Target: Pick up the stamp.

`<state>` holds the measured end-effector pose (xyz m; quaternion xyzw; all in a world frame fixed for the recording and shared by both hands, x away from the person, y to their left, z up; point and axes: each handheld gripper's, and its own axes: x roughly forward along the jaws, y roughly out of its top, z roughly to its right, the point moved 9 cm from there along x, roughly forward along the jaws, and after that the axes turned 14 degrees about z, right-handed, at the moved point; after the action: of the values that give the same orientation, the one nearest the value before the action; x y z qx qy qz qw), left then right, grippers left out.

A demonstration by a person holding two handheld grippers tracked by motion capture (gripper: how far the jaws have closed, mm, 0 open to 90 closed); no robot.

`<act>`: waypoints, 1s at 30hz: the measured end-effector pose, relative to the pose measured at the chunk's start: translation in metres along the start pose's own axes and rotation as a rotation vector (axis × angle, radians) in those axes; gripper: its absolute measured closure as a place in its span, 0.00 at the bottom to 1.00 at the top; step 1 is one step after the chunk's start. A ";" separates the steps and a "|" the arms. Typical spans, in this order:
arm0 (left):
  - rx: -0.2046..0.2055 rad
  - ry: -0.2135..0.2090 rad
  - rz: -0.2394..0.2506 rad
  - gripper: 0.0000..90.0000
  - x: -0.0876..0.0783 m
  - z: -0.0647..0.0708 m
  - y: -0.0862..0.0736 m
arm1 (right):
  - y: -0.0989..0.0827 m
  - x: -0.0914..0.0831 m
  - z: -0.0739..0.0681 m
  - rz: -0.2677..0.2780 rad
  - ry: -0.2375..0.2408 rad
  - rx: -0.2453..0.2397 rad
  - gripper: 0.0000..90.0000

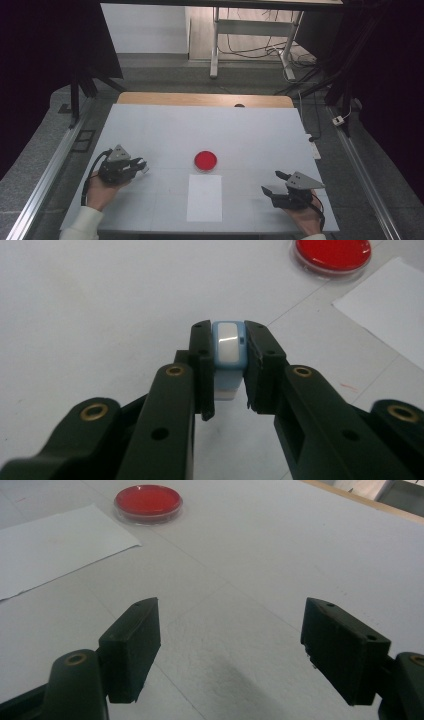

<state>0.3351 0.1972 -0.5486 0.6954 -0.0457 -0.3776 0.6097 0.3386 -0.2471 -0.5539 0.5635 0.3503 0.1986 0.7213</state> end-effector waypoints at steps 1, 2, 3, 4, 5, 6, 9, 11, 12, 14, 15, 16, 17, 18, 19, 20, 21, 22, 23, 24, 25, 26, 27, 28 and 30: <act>0.001 -0.002 0.003 0.84 -0.001 0.001 0.001 | 0.000 0.000 0.001 0.003 -0.004 0.002 0.26; -0.001 -0.006 0.009 0.84 -0.001 0.002 0.002 | 0.001 -0.001 0.002 0.004 -0.012 0.001 0.26; -0.002 -0.010 0.013 0.84 -0.002 0.003 0.003 | 0.001 -0.001 0.003 0.005 -0.019 0.005 0.26; -0.003 -0.011 0.018 0.84 -0.002 0.004 0.004 | 0.002 -0.002 0.004 0.012 -0.022 0.008 0.26; -0.007 -0.015 0.024 0.84 -0.003 0.005 0.005 | 0.002 -0.002 0.004 0.014 -0.024 0.010 0.26; -0.009 -0.019 0.028 0.84 -0.003 0.006 0.006 | 0.003 -0.003 0.005 0.013 -0.030 0.014 0.26; -0.010 -0.024 0.035 0.84 -0.004 0.009 0.009 | 0.003 -0.003 0.005 0.016 -0.032 0.016 0.26; -0.014 -0.032 0.045 0.84 -0.005 0.010 0.011 | 0.002 -0.002 0.005 0.012 -0.030 0.008 0.26; -0.017 -0.034 0.050 0.84 -0.006 0.012 0.012 | 0.002 -0.002 0.005 0.012 -0.030 0.008 0.26; -0.029 -0.044 0.068 0.84 -0.008 0.014 0.015 | 0.002 -0.002 0.004 0.013 -0.031 0.009 0.26; -0.032 -0.046 0.077 0.84 -0.008 0.015 0.017 | 0.002 -0.002 0.004 0.012 -0.030 0.008 0.26; -0.029 -0.047 0.080 0.84 -0.009 0.017 0.018 | 0.002 -0.002 0.004 0.012 -0.030 0.007 0.27; -0.023 -0.049 0.083 0.84 -0.009 0.019 0.020 | 0.002 -0.002 0.004 0.012 -0.029 0.009 0.27; -0.021 -0.053 0.088 0.84 -0.009 0.021 0.021 | 0.002 -0.002 0.004 0.011 -0.027 0.009 0.27; -0.020 -0.060 0.093 0.84 -0.009 0.024 0.023 | 0.002 -0.002 0.004 0.011 -0.027 0.009 0.27; -0.020 -0.067 0.100 0.84 -0.009 0.026 0.025 | 0.002 -0.002 0.003 0.012 -0.026 0.011 0.27; -0.019 -0.071 0.106 0.84 -0.010 0.029 0.026 | 0.002 -0.002 0.003 0.010 -0.026 0.012 0.27; -0.015 -0.077 0.110 0.84 -0.010 0.031 0.028 | 0.002 -0.002 0.003 0.010 -0.025 0.012 0.27; -0.017 -0.082 0.114 0.84 -0.010 0.033 0.030 | 0.002 -0.002 0.003 0.010 -0.024 0.012 0.27; -0.017 -0.088 0.119 0.84 -0.009 0.035 0.031 | 0.002 -0.002 0.002 0.012 -0.020 0.010 0.27; -0.018 -0.091 0.121 0.84 -0.009 0.037 0.032 | 0.002 -0.002 0.002 0.012 -0.020 0.010 0.27; -0.018 -0.096 0.122 0.84 -0.009 0.039 0.034 | 0.002 -0.002 0.002 0.010 -0.021 0.009 0.27; -0.018 -0.101 0.125 0.84 -0.008 0.040 0.035 | 0.002 -0.002 0.001 0.016 -0.015 0.020 0.27; -0.012 -0.104 0.125 0.84 -0.008 0.042 0.035 | 0.002 -0.002 0.001 0.016 -0.015 0.020 0.27; -0.003 -0.106 0.123 0.84 -0.006 0.045 0.037 | 0.004 -0.002 0.001 0.029 -0.010 0.034 0.27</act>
<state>0.3191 0.1543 -0.5122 0.6694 -0.1200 -0.3759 0.6295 0.3384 -0.2475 -0.5493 0.5816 0.3419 0.2003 0.7104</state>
